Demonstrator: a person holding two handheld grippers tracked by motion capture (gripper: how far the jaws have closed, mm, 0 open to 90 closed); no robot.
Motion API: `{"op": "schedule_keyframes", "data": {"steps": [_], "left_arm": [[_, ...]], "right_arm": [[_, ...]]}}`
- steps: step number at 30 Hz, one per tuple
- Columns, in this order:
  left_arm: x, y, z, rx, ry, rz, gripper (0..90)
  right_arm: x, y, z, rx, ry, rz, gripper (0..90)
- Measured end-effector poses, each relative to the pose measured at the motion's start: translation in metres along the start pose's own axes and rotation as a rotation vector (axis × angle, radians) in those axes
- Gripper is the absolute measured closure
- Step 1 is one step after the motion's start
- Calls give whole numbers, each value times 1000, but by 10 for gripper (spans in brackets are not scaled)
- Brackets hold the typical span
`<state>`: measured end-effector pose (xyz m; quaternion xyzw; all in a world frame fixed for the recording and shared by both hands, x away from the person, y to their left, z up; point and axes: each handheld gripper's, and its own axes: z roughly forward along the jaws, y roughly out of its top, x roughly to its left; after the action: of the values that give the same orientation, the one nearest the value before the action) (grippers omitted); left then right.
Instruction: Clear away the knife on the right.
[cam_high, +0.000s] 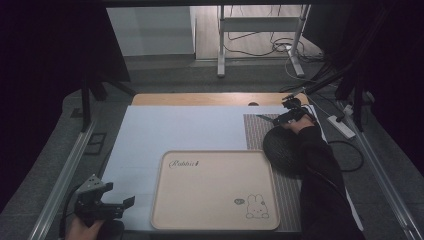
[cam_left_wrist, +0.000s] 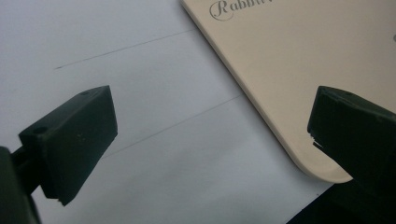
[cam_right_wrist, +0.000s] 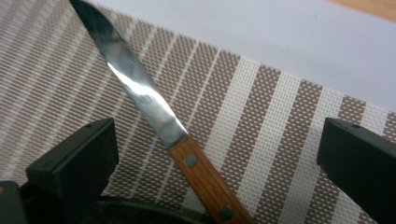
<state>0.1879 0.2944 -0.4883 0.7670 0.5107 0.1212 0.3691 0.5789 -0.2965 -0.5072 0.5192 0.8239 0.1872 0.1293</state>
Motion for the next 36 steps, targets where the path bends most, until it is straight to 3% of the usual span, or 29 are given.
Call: {"op": "schedule_keyframes", "data": {"steps": [4,8,16,21,33,36], "left_arm": [[0,0,0,-2,0,-2,17],[0,0,0,-2,-1,-1,18],[-1,0,0,4,3,5,20],[-1,0,0,6,3,5,20],[0,0,0,6,2,-1,21],[0,0,1,6,3,-1,21]], "right_arm": [[-1,0,4,8,-16,-17,43],[-8,0,-3,10,-1,-36,212],[-23,-8,-16,6,29,-80,766],[-30,-12,-18,-13,58,-65,773],[-59,-28,-32,-17,27,-45,774],[-68,-33,-39,-29,30,-18,774]]}}
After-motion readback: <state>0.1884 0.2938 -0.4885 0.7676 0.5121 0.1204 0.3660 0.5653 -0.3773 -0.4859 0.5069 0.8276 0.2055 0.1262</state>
